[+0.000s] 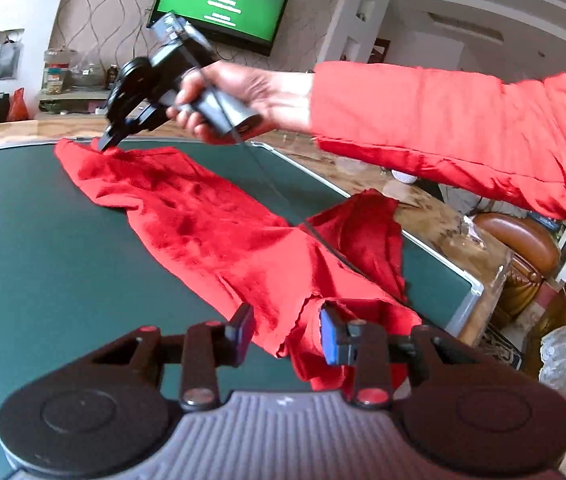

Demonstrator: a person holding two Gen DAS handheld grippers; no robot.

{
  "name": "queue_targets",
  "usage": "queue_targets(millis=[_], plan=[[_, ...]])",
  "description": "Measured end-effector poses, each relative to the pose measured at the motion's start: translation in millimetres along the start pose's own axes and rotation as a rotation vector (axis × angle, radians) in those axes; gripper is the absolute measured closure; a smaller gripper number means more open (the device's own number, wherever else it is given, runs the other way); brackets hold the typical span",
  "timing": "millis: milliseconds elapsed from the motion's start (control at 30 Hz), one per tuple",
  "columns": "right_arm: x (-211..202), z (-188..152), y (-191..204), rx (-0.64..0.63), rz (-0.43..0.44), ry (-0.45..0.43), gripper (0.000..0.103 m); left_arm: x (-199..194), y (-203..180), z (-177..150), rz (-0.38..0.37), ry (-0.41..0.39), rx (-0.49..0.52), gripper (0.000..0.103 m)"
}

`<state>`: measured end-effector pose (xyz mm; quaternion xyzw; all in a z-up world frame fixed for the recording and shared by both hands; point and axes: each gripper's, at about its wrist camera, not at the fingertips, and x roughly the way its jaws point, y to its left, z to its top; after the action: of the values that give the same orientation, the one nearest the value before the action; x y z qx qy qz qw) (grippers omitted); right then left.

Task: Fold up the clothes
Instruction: 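Grasp the folded shirt edge with the right tool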

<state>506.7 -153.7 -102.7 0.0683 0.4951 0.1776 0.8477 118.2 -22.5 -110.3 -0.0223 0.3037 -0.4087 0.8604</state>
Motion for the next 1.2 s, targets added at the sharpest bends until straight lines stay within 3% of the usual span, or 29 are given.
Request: queue_targets(millis=[233, 533, 933, 1067, 1200], plan=[[0.2, 7.4, 14.4, -0.056, -0.112, 0.047, 0.095, -0.3, 1.3, 2.2, 0.032, -0.018, 0.001, 0.061], [8.6, 31.7, 16.8, -0.013, -0.092, -0.040, 0.093, -3.2, 7.0, 2.7, 0.056, -0.020, -0.015, 0.060], [54.4, 36.4, 21.6, -0.063, -0.189, 0.056, 0.093, -5.7, 15.4, -2.0, 0.061, -0.024, -0.043, 0.058], [53.4, 35.6, 21.8, -0.065, -0.213, 0.049, 0.074, -6.9, 16.9, -3.5, 0.061, -0.028, -0.048, 0.057], [55.0, 34.7, 20.6, -0.066, -0.180, 0.063, 0.074, -7.1, 15.9, -3.6, 0.059, -0.031, -0.050, 0.057]])
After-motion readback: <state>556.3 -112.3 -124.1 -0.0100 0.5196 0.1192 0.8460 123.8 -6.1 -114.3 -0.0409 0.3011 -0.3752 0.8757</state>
